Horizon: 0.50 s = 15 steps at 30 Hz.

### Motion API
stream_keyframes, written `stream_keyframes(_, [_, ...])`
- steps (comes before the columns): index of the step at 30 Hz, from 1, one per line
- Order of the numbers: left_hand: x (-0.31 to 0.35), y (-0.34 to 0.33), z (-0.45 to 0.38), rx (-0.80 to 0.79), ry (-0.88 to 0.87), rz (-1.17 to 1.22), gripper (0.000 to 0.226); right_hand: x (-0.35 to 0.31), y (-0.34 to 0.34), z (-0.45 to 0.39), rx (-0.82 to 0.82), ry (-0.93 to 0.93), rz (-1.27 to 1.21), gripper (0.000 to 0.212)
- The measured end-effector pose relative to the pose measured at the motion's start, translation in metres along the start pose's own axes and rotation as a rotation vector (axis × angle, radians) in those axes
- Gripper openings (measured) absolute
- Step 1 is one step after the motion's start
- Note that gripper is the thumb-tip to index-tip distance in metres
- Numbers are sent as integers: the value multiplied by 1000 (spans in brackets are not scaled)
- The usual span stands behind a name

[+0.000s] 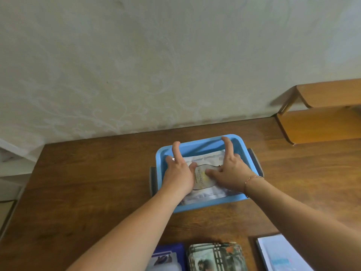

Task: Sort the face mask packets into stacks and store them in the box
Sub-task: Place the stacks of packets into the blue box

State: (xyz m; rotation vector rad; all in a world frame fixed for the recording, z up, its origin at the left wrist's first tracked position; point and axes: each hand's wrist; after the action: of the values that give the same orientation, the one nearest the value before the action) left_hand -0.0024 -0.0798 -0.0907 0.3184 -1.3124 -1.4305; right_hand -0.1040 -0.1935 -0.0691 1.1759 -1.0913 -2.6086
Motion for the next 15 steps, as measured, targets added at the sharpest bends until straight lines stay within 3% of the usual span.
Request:
stream_keyframes(6, [-8, -10, 5, -55, -53, -194, 121, 13, -22, -10, 5, 75, 98, 127])
stream_keyframes(9, [-5, -9, 10, -47, -104, -257, 131, 15, -23, -16, 20, 50, 190, 133])
stream_keyframes(12, [-2, -8, 18, -83, -180, -276, 124, 6, -18, -15, 36, 23, 344, 130])
stream_keyframes(15, [-1, -2, 16, -199, -171, -310, 93, 0, -10, -6, 84, 68, 525, 119])
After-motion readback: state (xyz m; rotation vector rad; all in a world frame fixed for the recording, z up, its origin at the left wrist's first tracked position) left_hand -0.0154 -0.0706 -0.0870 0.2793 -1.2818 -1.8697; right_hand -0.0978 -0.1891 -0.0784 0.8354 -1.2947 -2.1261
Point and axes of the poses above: each hand's wrist, its own z-axis away from the middle knuckle, its own y-axis out of the back of the hand, x = y × z, and after that the axes turned 6 degrees about -z, right-handed
